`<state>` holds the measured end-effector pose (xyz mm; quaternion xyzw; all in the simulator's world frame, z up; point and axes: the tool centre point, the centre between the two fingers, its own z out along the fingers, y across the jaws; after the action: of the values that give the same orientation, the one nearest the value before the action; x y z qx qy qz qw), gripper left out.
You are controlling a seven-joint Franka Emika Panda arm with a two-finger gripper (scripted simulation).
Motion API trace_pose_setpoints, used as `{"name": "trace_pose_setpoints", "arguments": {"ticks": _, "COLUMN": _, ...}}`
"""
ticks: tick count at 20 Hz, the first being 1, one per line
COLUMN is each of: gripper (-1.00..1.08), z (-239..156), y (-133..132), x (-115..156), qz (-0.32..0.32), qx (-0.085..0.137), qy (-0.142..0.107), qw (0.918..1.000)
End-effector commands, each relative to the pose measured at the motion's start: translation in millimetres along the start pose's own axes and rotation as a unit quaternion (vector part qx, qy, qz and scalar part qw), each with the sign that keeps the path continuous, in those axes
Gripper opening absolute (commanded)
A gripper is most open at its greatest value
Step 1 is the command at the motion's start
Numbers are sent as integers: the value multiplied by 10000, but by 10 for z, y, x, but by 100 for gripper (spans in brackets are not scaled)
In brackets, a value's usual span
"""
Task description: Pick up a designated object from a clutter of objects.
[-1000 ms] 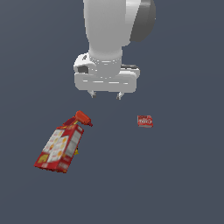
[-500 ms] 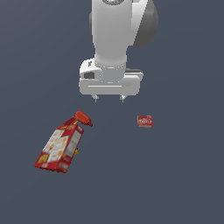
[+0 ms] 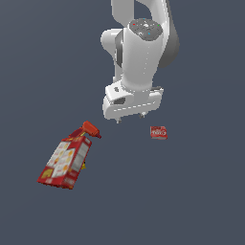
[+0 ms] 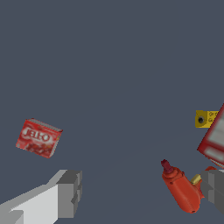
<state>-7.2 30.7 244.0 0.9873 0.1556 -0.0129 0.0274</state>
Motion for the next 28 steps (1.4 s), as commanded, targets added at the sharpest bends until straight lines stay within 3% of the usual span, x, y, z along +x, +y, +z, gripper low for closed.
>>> {"name": "trace_pose_setpoints", "arguments": {"ticks": 1, "gripper": 100, "z": 161, "y": -153, "x": 37, "qz": -498, "qx": -25, "qy": 6, "qw": 9988}}
{"name": "trace_pose_setpoints", "arguments": {"ticks": 6, "gripper": 100, "z": 483, "y": -481, "x": 83, "qz": -1521, "qx": -55, "qy": 26, "qw": 9884}}
{"name": "trace_pose_setpoints", "arguments": {"ticks": 11, "gripper": 100, "z": 795, "y": -826, "x": 86, "qz": -2534, "qx": -57, "qy": 57, "qw": 9673}}
{"name": "trace_pose_setpoints", "arguments": {"ticks": 15, "gripper": 100, "z": 1035, "y": -1113, "x": 56, "qz": -3328, "qx": -38, "qy": 93, "qw": 9429}}
{"name": "trace_pose_setpoints", "arguments": {"ticks": 20, "gripper": 100, "z": 1310, "y": -1467, "x": -18, "qz": -4255, "qx": 5, "qy": 151, "qw": 9048}}
{"name": "trace_pose_setpoints", "arguments": {"ticks": 24, "gripper": 100, "z": 1476, "y": -1695, "x": -86, "qz": -4819, "qx": 44, "qy": 199, "qw": 8760}}
{"name": "trace_pose_setpoints", "arguments": {"ticks": 28, "gripper": 100, "z": 1592, "y": -1863, "x": -148, "qz": -5219, "qx": 78, "qy": 239, "qw": 8526}}
